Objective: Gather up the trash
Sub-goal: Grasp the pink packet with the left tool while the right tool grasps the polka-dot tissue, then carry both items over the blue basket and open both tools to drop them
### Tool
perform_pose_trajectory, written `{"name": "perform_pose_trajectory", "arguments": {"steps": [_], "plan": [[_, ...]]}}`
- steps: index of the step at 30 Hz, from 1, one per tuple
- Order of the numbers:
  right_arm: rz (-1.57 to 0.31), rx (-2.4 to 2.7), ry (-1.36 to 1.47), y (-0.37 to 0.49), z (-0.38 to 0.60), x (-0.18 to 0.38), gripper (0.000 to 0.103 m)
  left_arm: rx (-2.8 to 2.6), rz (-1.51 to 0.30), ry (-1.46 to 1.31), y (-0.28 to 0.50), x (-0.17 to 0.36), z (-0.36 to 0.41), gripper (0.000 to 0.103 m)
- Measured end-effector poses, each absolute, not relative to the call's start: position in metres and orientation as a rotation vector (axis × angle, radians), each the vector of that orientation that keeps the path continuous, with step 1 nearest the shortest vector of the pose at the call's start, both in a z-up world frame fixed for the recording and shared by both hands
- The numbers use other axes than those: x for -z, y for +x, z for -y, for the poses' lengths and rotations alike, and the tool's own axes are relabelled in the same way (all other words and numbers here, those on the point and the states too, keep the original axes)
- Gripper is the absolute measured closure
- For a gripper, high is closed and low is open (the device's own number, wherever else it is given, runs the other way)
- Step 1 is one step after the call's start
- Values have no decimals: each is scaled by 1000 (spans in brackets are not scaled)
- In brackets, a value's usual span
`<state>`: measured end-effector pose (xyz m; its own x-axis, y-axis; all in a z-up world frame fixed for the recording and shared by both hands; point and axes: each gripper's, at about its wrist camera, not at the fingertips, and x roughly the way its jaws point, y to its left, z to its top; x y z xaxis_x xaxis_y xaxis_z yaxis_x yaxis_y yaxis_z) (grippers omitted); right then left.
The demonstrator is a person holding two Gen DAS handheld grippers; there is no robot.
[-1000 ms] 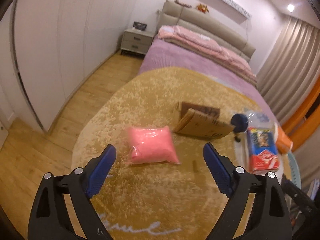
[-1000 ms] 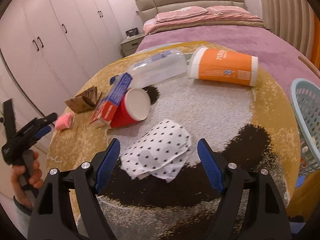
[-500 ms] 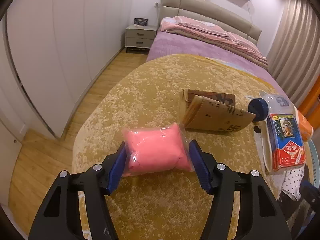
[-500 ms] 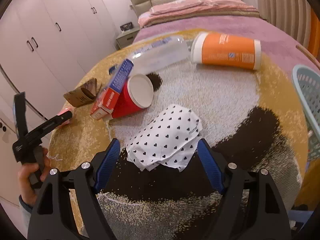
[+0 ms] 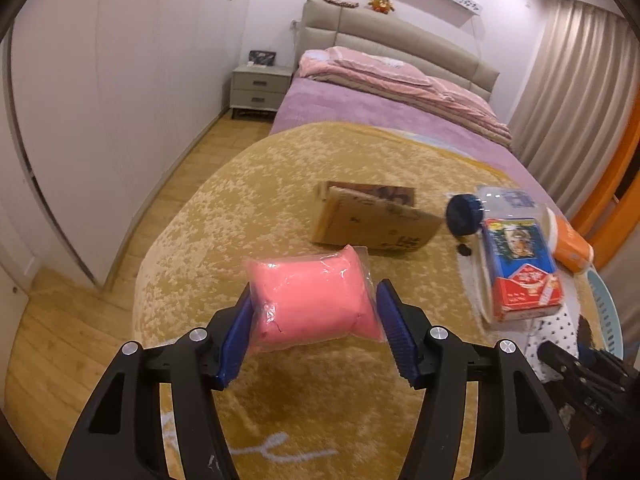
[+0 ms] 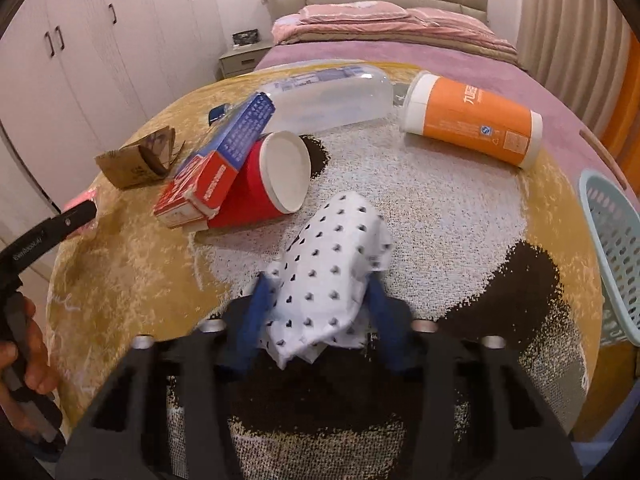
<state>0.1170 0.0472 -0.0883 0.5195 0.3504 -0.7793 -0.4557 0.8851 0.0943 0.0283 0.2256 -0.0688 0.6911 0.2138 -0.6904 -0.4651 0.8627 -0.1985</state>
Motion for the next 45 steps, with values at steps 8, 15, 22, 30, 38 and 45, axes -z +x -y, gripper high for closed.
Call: {"name": "perform_pose_trajectory", "arguments": {"steps": [8,15,22,30,38,45], "plan": [[-874,-557,-45,109,-20,74,91,-322,-661,-330,25,46,-189,46],[-821,-548,6,108,4,53,98,-177,-628,-311,34,25,-146,46],[-777,-502,70,116,37,38,99,-52,-619,-255,54,17,-91,46],[-729,-387,134,131,93,29,99,66,-626,-192,89,10,-35,46],[-712,-256,177,147,159,34,99,197,-632,-142,128,11,33,46],[-724,-149,232,167,218,46,99,323,-664,-82,166,22,101,46]]}}
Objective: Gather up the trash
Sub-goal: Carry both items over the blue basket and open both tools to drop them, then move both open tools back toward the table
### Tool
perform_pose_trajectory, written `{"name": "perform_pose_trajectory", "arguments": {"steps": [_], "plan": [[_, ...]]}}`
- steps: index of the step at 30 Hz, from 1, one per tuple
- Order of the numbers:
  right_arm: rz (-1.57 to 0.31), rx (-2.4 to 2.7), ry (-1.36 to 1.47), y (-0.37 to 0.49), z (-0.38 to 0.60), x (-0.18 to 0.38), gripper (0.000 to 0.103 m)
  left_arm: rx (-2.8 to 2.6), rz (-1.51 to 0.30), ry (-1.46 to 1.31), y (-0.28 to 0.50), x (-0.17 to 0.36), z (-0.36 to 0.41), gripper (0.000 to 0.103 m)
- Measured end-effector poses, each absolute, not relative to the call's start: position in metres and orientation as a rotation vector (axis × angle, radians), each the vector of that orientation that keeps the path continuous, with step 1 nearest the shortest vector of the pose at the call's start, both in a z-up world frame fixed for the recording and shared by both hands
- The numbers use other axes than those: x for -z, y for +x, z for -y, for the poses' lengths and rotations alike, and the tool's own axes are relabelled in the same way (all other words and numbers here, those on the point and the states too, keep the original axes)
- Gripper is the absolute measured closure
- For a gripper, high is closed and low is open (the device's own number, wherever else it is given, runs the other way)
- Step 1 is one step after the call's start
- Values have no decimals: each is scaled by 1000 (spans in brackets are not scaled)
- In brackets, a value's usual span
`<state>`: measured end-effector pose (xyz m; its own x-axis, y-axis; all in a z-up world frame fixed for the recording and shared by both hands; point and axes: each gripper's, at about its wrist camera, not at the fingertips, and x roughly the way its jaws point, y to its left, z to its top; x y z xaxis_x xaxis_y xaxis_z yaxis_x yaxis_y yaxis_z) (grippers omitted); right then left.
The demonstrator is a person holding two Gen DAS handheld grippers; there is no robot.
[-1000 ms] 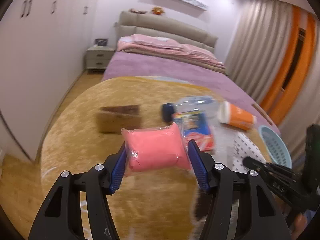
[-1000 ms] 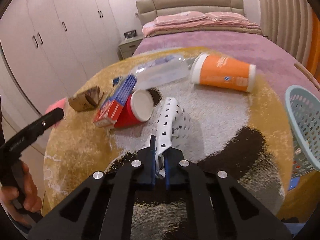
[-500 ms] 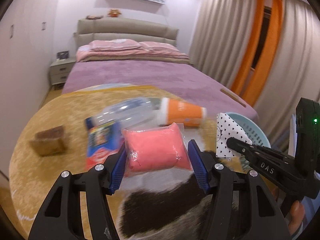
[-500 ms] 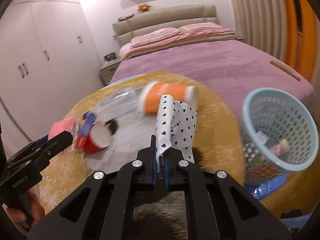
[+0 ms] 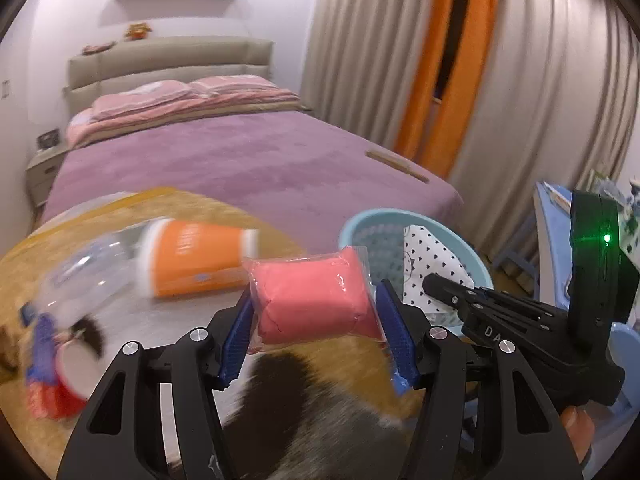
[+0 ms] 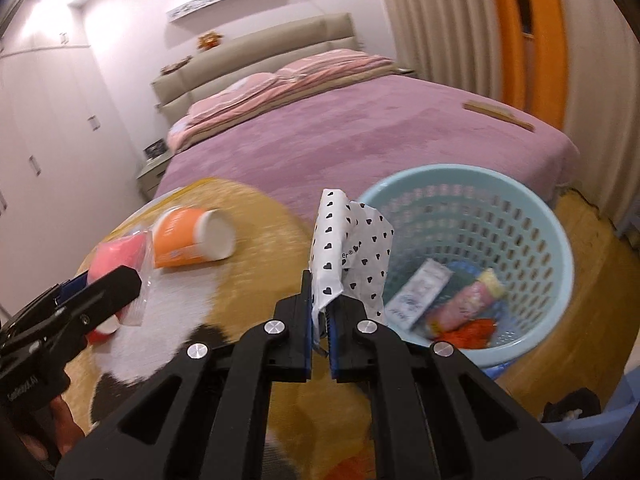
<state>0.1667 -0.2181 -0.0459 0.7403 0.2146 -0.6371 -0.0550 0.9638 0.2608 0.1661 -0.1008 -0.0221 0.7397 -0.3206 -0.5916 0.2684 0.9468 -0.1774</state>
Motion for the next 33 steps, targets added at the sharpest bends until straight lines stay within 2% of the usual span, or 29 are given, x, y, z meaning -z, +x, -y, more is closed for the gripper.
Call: {"name": "perform_pose_trajectory", "arguments": {"steps": [10,20,22,23,24,25,26,33], "plan": [[-811,-44,320,197,292,79,99,429,-753,13,214,56,174,46],[-885,-13,381,215,329,98,98,477,-833,-3,253,72,214,43],[-902,-12,399,217,335,102,88,480,-850,-30,258,74,213,31],[-901,-12,408,216,338,103,83,478,-850,-41,259,74,212,28],[-896,-12,419,214,341,103,67,474,-848,-51,259,74,210,25],[-891,-8,423,214,344,102,46,472,-848,-57,259,74,208,23],[-875,5,428,211,347,101,42,472,-850,-67,258,75,205,23],[-837,-18,428,203,344,84,42,404,-779,-24,226,63,182,23]]}}
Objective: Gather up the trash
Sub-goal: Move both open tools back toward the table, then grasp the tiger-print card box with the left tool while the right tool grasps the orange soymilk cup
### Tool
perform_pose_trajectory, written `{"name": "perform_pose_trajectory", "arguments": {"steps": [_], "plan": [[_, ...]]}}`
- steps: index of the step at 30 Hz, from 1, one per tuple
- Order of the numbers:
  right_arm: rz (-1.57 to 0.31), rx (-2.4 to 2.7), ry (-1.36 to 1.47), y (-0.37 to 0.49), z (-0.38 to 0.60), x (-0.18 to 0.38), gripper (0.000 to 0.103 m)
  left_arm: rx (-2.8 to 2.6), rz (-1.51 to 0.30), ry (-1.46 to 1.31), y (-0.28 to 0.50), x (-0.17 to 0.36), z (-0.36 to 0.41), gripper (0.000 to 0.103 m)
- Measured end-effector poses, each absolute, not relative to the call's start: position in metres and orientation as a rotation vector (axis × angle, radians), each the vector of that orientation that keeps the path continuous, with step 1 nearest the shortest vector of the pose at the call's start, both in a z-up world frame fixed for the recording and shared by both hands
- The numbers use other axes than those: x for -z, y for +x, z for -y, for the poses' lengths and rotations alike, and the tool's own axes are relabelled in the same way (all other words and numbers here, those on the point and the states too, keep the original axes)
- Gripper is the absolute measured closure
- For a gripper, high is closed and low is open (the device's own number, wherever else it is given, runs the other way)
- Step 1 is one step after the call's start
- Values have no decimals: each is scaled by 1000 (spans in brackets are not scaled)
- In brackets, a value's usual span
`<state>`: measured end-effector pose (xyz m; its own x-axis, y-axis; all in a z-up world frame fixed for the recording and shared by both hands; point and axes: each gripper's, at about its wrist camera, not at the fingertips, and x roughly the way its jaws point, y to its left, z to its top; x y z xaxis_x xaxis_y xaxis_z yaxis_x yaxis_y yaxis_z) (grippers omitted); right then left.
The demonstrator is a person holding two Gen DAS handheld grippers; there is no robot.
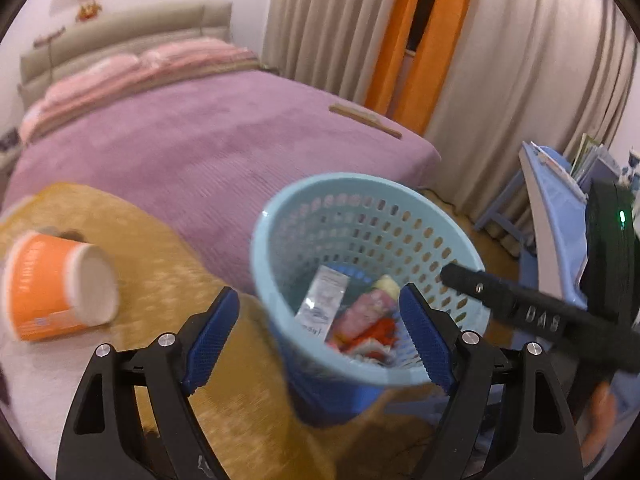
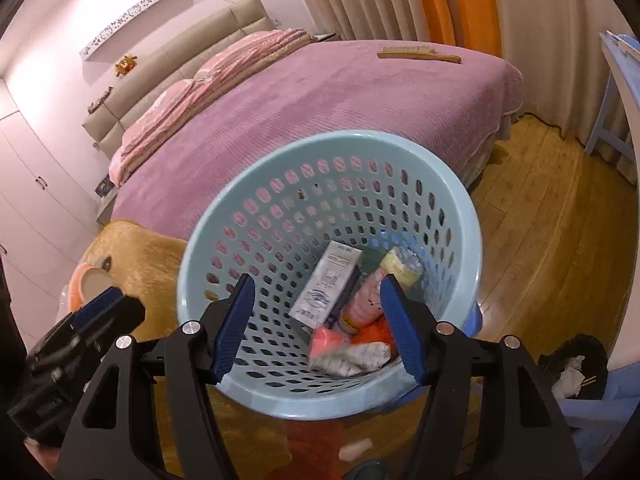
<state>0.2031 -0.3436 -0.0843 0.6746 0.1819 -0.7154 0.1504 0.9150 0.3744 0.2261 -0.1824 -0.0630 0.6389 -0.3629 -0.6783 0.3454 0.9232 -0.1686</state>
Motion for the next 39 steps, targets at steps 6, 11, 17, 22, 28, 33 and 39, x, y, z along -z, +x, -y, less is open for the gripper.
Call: {"name": "perform_pose_trajectory", "arguments": {"steps": [6,11,17,22,28,33,39], "plan": [[-803,-76,376,193,312,65,41,331,-701,-31,195,43,151,23],[-786,-142,327,188,279,50,41,252,-652,-84,172,25,107,22],[-789,-220,271,187,235,43,41,149,-629,-166,149,13,49,22],[-794,-286,222,188,195,41,41,46,-628,-216,133,9,-1,22],[-794,-362,160,193,146,39,40,-69,-649,-283,120,16,-63,19],[-742,-401,98,204,116,33,36,-109,-679,-352,116,30,-98,19],[-740,-441,78,240,95,31,36,-146,-731,-400,121,56,-125,19]]}}
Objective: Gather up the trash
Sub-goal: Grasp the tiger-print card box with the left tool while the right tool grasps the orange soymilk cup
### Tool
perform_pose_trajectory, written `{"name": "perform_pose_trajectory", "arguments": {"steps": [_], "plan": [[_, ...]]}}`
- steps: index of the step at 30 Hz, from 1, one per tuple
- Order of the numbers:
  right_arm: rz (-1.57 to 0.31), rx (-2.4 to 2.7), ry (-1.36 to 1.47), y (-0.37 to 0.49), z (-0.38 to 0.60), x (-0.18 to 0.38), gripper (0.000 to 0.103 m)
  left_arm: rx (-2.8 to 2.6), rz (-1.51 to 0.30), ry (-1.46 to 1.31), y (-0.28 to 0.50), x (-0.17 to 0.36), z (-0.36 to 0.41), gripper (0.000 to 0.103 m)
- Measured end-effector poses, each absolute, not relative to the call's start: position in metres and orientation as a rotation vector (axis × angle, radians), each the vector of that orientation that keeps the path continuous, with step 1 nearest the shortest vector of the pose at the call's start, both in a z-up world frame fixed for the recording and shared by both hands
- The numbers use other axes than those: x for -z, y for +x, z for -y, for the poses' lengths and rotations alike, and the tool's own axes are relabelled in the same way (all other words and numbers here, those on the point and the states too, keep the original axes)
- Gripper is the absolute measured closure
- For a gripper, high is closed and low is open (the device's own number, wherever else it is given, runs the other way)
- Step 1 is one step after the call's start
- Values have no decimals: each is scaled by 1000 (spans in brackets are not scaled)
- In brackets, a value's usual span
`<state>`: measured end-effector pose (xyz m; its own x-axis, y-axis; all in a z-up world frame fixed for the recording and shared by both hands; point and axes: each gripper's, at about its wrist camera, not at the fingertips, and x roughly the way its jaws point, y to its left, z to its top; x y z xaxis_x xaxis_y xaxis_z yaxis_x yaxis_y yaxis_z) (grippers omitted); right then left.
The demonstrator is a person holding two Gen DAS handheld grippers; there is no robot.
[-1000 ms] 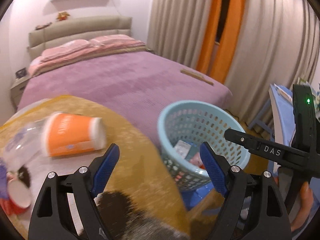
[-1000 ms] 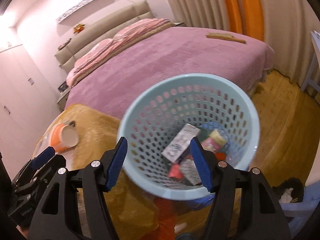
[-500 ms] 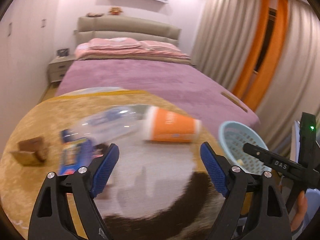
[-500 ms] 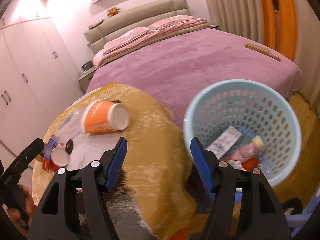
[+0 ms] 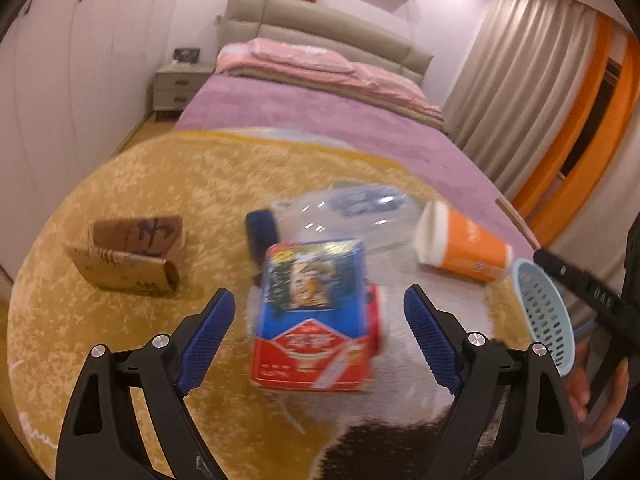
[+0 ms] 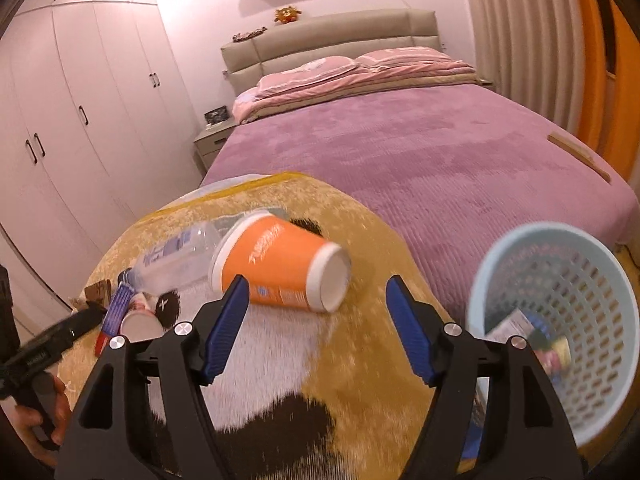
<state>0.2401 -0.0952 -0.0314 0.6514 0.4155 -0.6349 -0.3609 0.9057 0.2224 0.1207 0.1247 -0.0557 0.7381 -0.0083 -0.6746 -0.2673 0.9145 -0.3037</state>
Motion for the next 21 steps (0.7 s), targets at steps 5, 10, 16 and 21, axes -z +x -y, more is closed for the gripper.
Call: {"name": "perform_pose_trajectory", "arguments": {"steps": [5,10,16,21], "plan": [[-788,-474,69,274,79,39,36,-125,-778,-466,128,74,-139,19],[-847,-530,97,296,70,51,36,-59,-792,-547,131,84,-150,19],[-890,-572,78,300,61,60,32,-27,-802,-568,129,86,-150,20],[-903,-635,46,274,56,63,32,-14,-813,-569,127,85,-149,20]]}}
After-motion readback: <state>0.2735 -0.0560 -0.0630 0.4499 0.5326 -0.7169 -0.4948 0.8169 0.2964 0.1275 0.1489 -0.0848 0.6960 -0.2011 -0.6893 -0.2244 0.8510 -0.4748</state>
